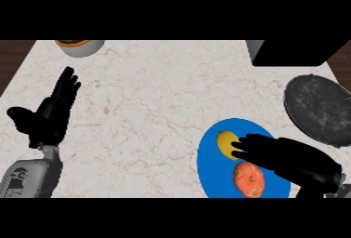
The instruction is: Pick the squash from the plate and place it in the pan
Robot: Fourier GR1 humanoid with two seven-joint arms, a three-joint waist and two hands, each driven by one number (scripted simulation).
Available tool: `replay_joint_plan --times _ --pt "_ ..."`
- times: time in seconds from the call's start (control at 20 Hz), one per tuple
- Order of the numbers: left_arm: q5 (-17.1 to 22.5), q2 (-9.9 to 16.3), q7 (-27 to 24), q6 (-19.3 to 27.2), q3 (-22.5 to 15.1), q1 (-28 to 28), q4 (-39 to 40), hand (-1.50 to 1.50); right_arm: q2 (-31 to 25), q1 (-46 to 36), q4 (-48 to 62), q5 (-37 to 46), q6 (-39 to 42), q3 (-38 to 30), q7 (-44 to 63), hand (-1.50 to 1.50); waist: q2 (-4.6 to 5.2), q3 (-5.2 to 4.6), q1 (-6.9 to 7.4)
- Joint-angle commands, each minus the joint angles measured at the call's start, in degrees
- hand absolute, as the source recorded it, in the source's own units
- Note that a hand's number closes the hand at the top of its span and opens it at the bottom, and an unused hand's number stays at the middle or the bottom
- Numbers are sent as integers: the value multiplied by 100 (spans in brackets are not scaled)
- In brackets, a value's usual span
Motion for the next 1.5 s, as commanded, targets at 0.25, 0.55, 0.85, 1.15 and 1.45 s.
replay_joint_plan --times 0.25,0.55,0.85,1.15,1.45 --pt "71 188 137 -274 346 -94 -14 0 246 -59 410 1011 -190 224 -87 -150 -1 0 2" --pt "-242 -242 150 28 80 -108 -116 0 716 -1 734 1523 -321 535 -60 -150 -2 1 4" --pt "-350 -307 417 65 17 249 -714 0 846 -497 1431 1918 -424 463 -293 -150 -2 1 33" --pt "-253 -227 258 -127 286 -15 -280 0 889 74 1003 2202 -162 615 -163 -150 -4 -1 -14" --pt "-273 -212 -207 -287 354 -90 287 0 952 -79 1489 2423 -700 1027 -819 150 4 -1 -11"
